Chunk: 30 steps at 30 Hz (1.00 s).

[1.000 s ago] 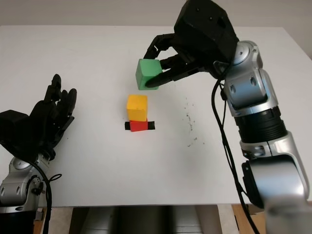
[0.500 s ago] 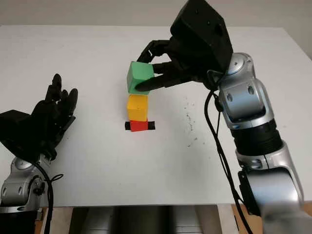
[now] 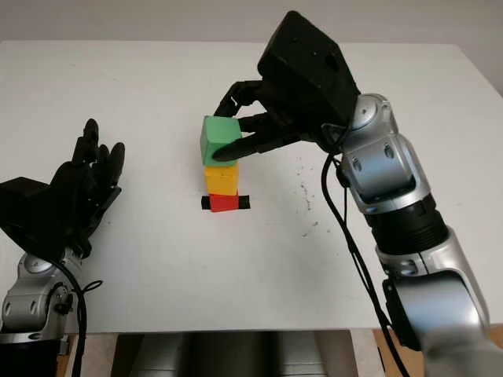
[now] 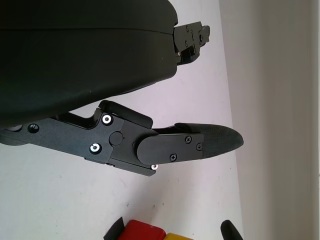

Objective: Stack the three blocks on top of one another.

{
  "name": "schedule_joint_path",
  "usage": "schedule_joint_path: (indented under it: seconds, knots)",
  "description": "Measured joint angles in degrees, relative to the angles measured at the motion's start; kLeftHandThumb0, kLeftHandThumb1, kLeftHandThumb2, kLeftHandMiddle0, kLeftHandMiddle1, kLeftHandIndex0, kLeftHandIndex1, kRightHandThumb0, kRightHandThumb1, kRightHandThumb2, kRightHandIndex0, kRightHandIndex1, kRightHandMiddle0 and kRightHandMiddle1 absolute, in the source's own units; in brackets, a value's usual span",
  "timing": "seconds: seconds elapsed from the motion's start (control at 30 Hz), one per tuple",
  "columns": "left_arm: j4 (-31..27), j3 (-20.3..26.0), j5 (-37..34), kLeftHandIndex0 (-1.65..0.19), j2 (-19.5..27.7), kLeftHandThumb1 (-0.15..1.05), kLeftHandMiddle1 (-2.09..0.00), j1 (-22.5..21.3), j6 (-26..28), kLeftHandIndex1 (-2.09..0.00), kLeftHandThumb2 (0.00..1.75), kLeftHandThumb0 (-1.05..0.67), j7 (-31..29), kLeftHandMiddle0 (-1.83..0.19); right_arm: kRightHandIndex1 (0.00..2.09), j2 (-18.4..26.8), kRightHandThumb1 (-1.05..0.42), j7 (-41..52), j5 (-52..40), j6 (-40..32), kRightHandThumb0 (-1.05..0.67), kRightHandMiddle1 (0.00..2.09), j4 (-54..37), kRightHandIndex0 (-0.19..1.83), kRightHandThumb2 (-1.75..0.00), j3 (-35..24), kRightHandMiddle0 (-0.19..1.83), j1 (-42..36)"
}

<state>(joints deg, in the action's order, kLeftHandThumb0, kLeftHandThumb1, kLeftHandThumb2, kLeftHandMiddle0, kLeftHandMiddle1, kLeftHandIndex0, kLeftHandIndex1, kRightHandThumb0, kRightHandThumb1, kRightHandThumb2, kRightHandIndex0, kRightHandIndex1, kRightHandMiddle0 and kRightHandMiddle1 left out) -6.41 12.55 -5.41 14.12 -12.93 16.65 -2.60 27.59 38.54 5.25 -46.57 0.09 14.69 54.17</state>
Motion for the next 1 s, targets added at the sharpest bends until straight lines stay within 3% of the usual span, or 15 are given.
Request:
schedule_joint_path:
  seconds: [1.0]
  knots:
    - [-0.05,0.08,-0.02,0.15,-0.51,1.05,-0.04,0.72,-0.67,-0.06,0.44,-0.67,0.40,0.19,0.05,0.01,-1.02,1.58,3.09,1.79,-0.45,1.73,1.40,0.37,-0.05,1.75,0.22,0.00]
